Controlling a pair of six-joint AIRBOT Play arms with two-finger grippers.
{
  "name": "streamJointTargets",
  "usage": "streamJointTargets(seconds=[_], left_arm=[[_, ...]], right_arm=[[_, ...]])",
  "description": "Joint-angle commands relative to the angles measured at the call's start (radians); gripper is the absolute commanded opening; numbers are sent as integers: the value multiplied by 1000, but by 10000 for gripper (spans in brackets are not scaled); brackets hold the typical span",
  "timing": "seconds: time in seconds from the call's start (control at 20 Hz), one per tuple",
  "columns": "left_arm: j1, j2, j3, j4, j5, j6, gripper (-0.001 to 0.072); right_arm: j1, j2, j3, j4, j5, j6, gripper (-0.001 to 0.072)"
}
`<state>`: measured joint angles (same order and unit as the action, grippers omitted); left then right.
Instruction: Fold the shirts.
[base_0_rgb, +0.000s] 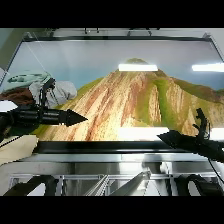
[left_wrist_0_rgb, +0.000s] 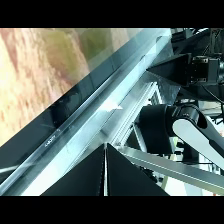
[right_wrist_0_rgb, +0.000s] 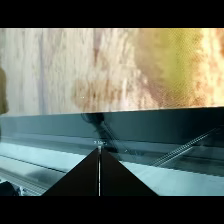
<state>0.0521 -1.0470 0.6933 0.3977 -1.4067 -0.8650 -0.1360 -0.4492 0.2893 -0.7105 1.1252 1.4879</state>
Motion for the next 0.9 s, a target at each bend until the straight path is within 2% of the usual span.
streamJointTargets(seconds=[0.0,0.5,0.6,0.7,0.75,0.8,0.85], left_arm=[[-1,1,-1,0,0,0,17],[-2,0,-1,0,51,1,7],[15,0,7,4,134,1,5],[95,-26,95,56,251,0,8],[158,-53,163,82,262,0,62],[228,-86,235,91,254,0,334],[294,-121,298,115,254,0,517]], right_arm=[[1,1,0,0,0,0,19],[1,1,0,0,-19,0,20],[1,1,0,1,-50,2,20],[1,0,0,1,-79,8,21],[1,0,0,2,-85,8,21],[1,0,0,8,-85,8,21],[1,0,0,16,-86,7,21]])
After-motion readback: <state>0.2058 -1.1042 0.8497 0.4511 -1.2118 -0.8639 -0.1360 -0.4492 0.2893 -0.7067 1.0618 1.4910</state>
